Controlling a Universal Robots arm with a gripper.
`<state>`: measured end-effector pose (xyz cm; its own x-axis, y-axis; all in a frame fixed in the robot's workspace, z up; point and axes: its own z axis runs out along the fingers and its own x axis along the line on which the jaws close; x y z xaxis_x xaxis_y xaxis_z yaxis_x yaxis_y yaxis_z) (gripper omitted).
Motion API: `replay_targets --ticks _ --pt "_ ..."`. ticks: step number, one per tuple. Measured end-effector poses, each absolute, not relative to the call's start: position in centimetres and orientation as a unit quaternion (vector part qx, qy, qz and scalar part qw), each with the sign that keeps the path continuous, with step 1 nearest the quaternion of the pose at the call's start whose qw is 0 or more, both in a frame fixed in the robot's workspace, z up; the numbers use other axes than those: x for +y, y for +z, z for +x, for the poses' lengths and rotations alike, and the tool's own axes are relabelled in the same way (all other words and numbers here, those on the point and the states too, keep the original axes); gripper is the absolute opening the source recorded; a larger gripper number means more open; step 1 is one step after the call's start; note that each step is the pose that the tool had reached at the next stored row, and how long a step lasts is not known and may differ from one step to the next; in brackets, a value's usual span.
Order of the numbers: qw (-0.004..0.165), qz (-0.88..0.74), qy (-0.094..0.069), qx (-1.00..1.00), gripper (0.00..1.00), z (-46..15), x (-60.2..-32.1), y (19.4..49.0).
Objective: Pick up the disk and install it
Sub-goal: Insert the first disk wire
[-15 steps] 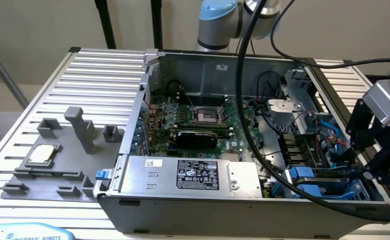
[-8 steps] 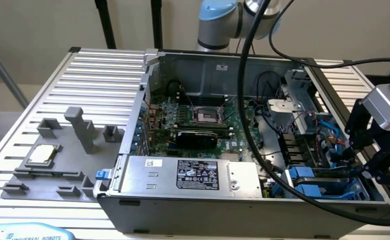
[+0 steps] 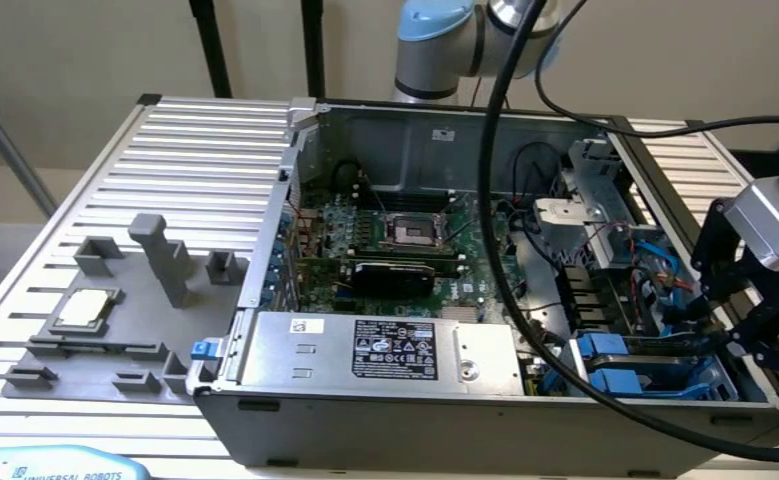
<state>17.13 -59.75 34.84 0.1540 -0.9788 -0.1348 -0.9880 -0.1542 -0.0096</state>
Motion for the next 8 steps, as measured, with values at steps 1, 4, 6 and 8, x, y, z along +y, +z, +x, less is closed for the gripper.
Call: replay_targets --ticks 1,4,6,8 --pt "0.048 -0.759 0.048 0.647 0.36 17.12 -59.76 34.83" --pt "0.05 -0.762 0.046 0.644 0.23 17.12 -59.78 34.81" --pt "0.051 -0.764 0.046 0.642 0.23 17.12 -59.78 34.8" --pt "0.052 -0.765 0.045 0.64 0.16 17.12 -59.78 34.8"
